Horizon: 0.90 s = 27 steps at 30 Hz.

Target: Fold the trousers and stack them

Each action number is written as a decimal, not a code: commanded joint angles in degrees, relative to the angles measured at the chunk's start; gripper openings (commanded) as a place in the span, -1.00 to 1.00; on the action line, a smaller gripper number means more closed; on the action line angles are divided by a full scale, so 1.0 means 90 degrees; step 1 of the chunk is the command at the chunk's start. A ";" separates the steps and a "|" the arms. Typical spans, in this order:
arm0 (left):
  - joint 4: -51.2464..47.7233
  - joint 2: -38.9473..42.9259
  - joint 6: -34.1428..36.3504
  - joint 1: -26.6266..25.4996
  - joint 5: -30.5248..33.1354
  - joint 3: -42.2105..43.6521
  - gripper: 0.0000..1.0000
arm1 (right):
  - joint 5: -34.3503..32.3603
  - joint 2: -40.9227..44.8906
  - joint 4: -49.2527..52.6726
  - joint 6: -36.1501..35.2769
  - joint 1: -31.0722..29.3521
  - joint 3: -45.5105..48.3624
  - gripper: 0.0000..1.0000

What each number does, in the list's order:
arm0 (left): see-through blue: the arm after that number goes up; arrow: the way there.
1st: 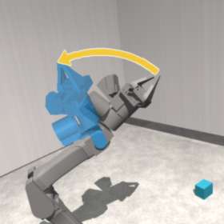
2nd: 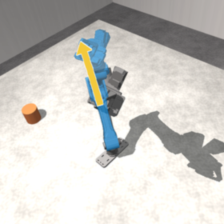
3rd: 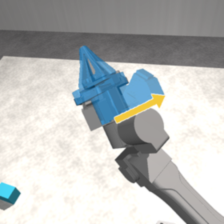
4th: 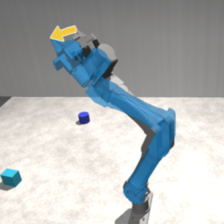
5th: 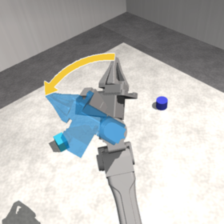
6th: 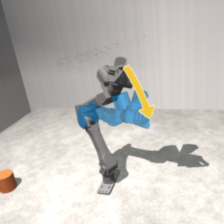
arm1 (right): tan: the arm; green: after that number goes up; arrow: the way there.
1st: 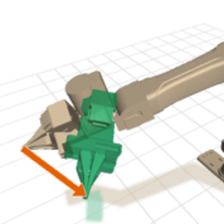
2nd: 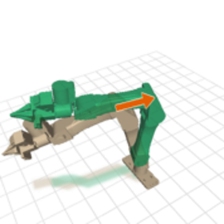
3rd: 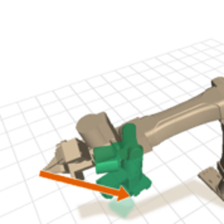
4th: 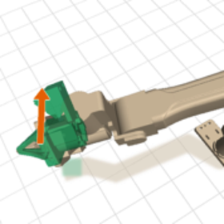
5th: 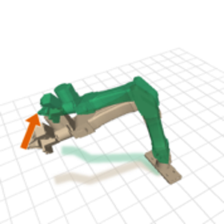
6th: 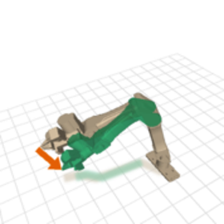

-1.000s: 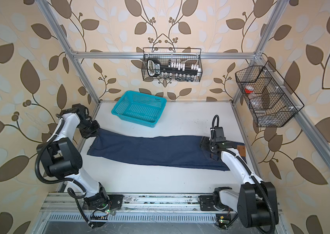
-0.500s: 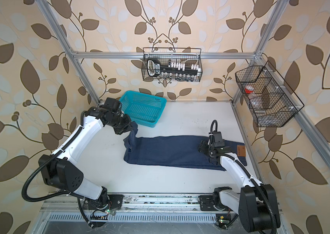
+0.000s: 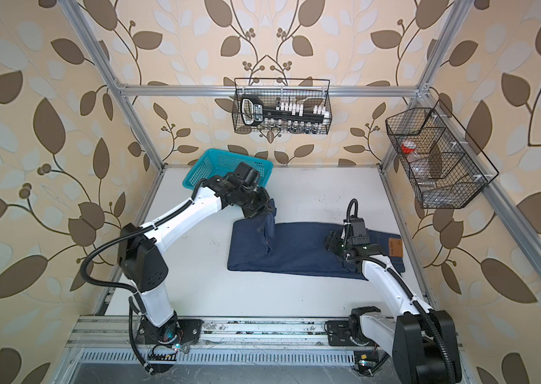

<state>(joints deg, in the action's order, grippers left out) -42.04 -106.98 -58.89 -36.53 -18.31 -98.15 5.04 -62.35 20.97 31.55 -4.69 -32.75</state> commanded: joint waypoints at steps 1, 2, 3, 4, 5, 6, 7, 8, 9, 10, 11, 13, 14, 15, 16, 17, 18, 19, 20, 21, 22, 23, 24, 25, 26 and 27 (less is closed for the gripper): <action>0.0122 -0.0352 -0.0095 -0.0171 0.0239 -0.0374 -1.00 | 0.0121 0.0147 0.0052 0.0005 0.0073 0.0171 0.42; 0.0238 -0.0483 -0.0102 -0.0203 0.0227 -0.0381 -1.00 | 0.0131 0.0178 0.0061 0.0000 0.0105 0.0188 0.42; 0.0271 -0.0633 -0.0090 -0.0251 0.0260 -0.0450 -1.00 | 0.0150 0.0216 0.0062 -0.0011 0.0129 0.0210 0.42; 0.0223 -0.0777 -0.0071 -0.0292 0.0318 -0.0543 -1.00 | 0.0163 0.0245 0.0067 -0.0021 0.0166 0.0238 0.42; 0.0248 -0.0900 -0.0056 -0.0313 0.0334 -0.0583 -1.00 | 0.0177 0.0257 0.0089 -0.0029 0.0195 0.0246 0.42; 0.0335 -0.1006 -0.0048 -0.0348 0.0318 -0.0605 -1.00 | 0.0182 0.0281 0.0109 -0.0039 0.0215 0.0264 0.42; 0.0364 -0.1110 -0.0043 -0.0378 0.0323 -0.0649 -1.00 | 0.0195 0.0315 0.0112 -0.0048 0.0245 0.0278 0.42; 0.0346 -0.1212 0.0006 -0.0415 0.0341 -0.0710 -1.00 | 0.0207 0.0332 0.0116 -0.0046 0.0257 0.0304 0.42; 0.0237 -0.1345 0.0113 -0.0451 0.0403 -0.0811 -1.00 | 0.0204 0.0357 0.0121 -0.0057 0.0272 0.0313 0.42; 0.0067 -0.1467 0.0206 -0.0484 0.0427 -0.0921 -1.00 | 0.0226 0.0372 0.0131 -0.0067 0.0284 0.0328 0.42; 0.0038 -0.1552 0.0233 -0.0491 0.0393 -0.0937 -1.00 | 0.0231 0.0370 0.0136 -0.0063 0.0299 0.0338 0.42; 0.0143 -0.1641 0.0249 -0.0546 0.0282 -0.0950 -0.88 | 0.0230 0.0379 0.0131 -0.0073 0.0305 0.0348 0.42; 0.0141 -0.1687 0.0304 -0.0593 0.0268 -0.1015 -0.80 | 0.0231 0.0376 0.0122 -0.0078 0.0309 0.0353 0.42; 0.0074 -0.1750 0.0390 -0.0642 0.0226 -0.1130 -0.67 | 0.0234 0.0365 0.0121 -0.0078 0.0316 0.0348 0.42; -0.0003 -0.1799 0.0477 -0.0685 0.0159 -0.1278 -0.54 | 0.0250 0.0359 0.0121 -0.0078 0.0324 0.0334 0.42; -0.0016 -0.1840 0.0534 -0.0713 0.0082 -0.1361 -0.43 | 0.0258 0.0347 0.0121 -0.0078 0.0325 0.0322 0.42; 0.0023 -0.1859 0.0615 -0.0763 -0.0061 -0.1425 -0.36 | 0.0252 0.0355 0.0122 -0.0087 0.0330 0.0310 0.42; 0.0061 -0.1879 0.0687 -0.0787 -0.0226 -0.1485 -0.32 | 0.0246 0.0356 0.0129 -0.0087 0.0335 0.0301 0.42; 0.0059 -0.1886 0.0724 -0.0809 -0.0357 -0.1515 -0.28 | 0.0236 0.0377 0.0154 -0.0112 0.0345 0.0277 0.42; 0.0107 -0.1856 0.0752 -0.0831 -0.0504 -0.1540 -0.23 | 0.0232 0.0394 0.0210 -0.0126 0.0363 0.0225 0.42; 0.0090 -0.1795 0.0972 -0.0843 -0.0560 -0.1564 -0.15 | 0.0195 0.0439 0.0277 -0.0167 0.0374 0.0166 0.42; 0.0027 -0.1728 0.1093 -0.0843 -0.0603 -0.1602 -0.10 | 0.0154 0.0470 0.0345 -0.0199 0.0390 0.0082 0.42; -0.0014 -0.1617 0.1267 -0.0843 -0.0665 -0.1650 -0.05 | 0.0119 0.0514 0.0433 -0.0245 0.0401 -0.0005 0.42; -0.0079 -0.1506 0.1454 -0.0843 -0.0676 -0.1710 -0.03 | 0.0084 0.0571 0.0502 -0.0300 0.0421 -0.0105 0.42; -0.0218 -0.1425 0.1607 -0.0836 -0.0674 -0.1780 -0.02 | 0.0068 0.0605 0.0570 -0.0352 0.0432 -0.0185 0.42; -0.0430 -0.1356 0.1768 -0.0826 -0.0652 -0.1878 0.00 | 0.0047 0.0649 0.0639 -0.0414 0.0442 -0.0284 0.42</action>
<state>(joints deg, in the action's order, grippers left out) -42.06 -124.27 -48.51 -44.29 -22.22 -111.81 6.37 -58.08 24.38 29.93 -1.04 -31.92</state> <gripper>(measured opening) 0.495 0.709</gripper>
